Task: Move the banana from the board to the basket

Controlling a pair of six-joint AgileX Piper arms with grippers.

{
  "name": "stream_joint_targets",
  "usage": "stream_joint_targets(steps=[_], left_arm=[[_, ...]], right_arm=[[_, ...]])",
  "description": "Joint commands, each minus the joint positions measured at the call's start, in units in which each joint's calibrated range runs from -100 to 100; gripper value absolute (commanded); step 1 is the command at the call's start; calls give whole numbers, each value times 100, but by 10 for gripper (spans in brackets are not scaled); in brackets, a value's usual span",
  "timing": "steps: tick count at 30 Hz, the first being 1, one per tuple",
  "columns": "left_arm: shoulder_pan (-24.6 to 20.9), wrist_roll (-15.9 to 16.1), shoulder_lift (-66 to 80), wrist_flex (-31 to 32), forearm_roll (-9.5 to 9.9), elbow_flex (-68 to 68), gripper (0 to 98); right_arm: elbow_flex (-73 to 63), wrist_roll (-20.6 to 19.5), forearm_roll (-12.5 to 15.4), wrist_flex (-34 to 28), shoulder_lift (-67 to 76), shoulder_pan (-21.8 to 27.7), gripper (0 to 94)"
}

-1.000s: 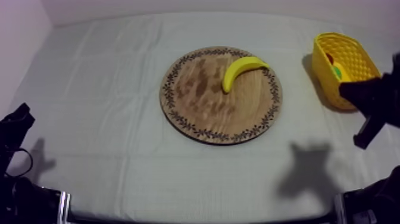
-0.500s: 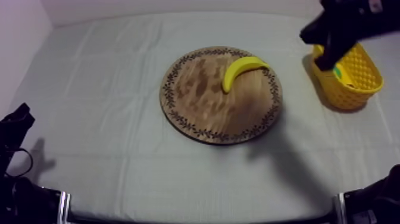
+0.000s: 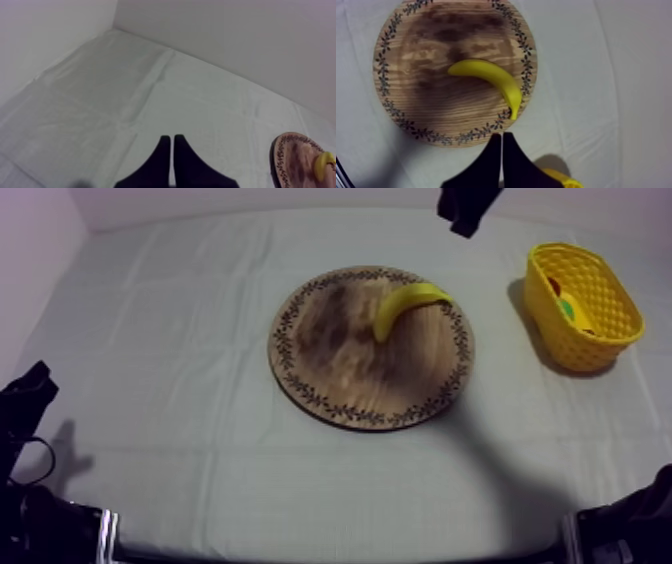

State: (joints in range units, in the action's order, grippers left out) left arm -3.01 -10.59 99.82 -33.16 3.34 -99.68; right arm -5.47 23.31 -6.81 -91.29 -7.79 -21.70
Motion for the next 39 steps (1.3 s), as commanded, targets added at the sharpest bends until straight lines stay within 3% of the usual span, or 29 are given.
stream_joint_targets(steps=[1,7,14,18,26,29,39], left_arm=[[1,2,0,1,1,1,1],[1,2,0,1,1,1,1],[1,2,0,1,1,1,1],[1,0,0,1,1,1,1],[1,1,0,1,1,1,1],[1,2,0,1,1,1,1],[1,2,0,1,1,1,1]], right_arm=[[-470,162,-64,-126,-427,-8,15],[-691,674,-54,-186,-585,-57,30],[-681,2104,73,-102,-578,-55,31],[-768,2700,148,20,-553,-14,36],[-938,3203,57,37,-540,-55,55],[-862,3283,-11,63,-538,-61,144],[-513,3294,-191,516,-541,-16,565]])
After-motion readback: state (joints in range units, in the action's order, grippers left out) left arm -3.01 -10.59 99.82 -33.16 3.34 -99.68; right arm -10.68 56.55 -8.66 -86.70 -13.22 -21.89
